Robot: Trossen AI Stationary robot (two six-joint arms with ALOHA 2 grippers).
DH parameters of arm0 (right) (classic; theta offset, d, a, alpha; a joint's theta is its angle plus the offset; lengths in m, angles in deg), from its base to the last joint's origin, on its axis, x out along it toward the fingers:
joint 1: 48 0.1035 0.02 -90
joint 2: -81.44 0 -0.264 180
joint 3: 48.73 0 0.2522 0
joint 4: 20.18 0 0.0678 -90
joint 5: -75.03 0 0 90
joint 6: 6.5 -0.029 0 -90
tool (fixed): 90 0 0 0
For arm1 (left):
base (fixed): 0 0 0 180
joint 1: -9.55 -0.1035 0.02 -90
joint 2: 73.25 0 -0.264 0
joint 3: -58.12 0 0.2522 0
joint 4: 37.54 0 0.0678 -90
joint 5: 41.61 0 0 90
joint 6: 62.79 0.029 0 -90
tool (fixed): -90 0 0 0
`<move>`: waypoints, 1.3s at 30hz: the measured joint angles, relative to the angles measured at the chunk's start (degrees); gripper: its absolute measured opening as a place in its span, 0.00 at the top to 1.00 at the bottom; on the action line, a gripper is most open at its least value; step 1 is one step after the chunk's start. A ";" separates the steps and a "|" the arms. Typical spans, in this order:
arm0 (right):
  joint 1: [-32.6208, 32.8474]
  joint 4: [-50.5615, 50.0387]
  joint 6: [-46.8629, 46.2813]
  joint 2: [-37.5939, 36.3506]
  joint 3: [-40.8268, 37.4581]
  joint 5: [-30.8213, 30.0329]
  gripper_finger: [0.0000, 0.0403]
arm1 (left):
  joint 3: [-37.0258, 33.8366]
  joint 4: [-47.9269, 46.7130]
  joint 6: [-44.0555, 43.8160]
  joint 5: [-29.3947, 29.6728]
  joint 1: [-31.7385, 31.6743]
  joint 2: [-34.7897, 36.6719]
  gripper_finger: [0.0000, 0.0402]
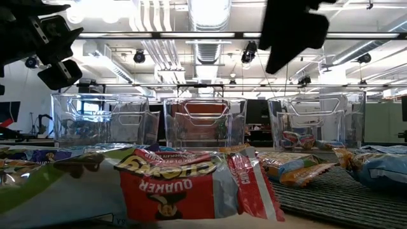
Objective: Pick and place Granola Bars by type
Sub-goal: Put the red granola bar into the right transparent bin
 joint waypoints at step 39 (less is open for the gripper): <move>-0.58 -5.01 20.33 34.03 32.66 -0.95 0.65 | -0.01 0.09 -0.02 0.00 0.00 -0.02 0.65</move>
